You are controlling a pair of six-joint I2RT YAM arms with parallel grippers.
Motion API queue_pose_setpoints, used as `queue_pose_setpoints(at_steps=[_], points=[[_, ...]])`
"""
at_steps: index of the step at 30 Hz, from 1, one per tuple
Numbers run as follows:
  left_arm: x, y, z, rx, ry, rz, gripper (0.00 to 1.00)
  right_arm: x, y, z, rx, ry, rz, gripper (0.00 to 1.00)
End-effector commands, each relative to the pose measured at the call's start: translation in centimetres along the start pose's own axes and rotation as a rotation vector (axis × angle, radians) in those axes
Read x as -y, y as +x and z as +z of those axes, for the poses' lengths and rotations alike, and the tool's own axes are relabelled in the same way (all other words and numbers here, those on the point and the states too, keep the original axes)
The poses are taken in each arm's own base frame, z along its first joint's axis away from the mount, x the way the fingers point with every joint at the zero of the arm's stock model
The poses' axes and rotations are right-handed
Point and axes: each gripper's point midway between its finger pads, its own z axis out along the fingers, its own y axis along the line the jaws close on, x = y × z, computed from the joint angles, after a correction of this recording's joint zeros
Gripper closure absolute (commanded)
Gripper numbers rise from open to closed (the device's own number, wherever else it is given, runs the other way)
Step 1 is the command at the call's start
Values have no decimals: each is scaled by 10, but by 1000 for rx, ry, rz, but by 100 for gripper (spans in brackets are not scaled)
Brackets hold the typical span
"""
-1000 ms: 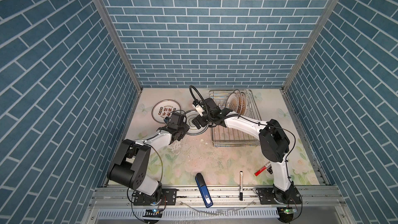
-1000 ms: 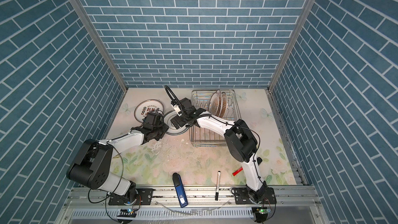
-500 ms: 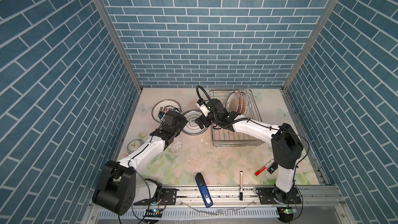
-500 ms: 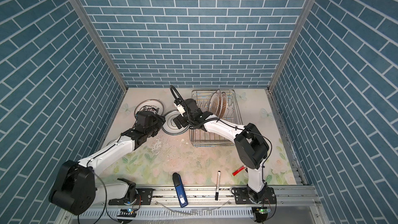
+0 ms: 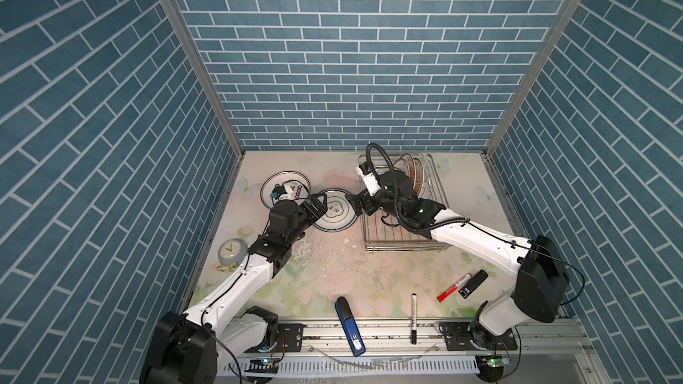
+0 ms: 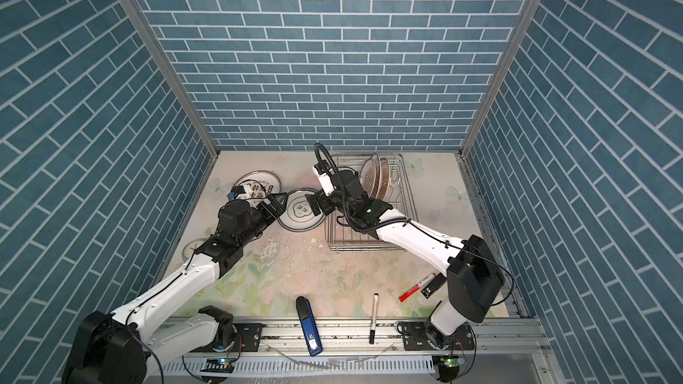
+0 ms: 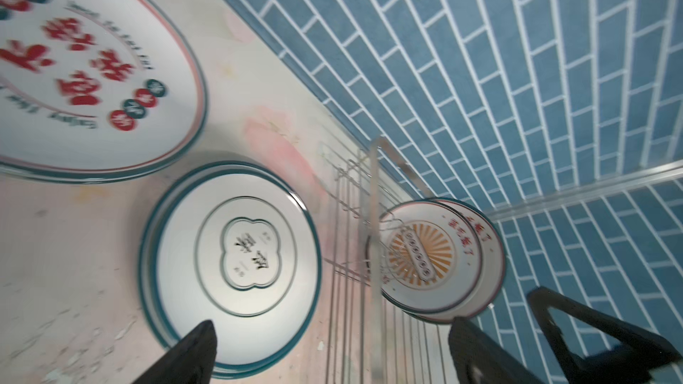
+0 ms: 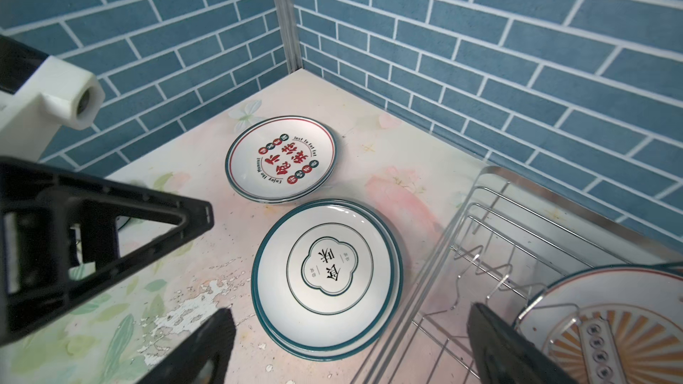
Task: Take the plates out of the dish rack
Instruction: 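Open the left gripper to release the plate while both grippers move toward the rack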
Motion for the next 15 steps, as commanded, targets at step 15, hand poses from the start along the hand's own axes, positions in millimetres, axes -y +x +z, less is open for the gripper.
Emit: queue_pose_setpoints(at_steps=[15], points=[[173,80,-20,-209,614,397,0,108,-22,-103,124,379,183,1]])
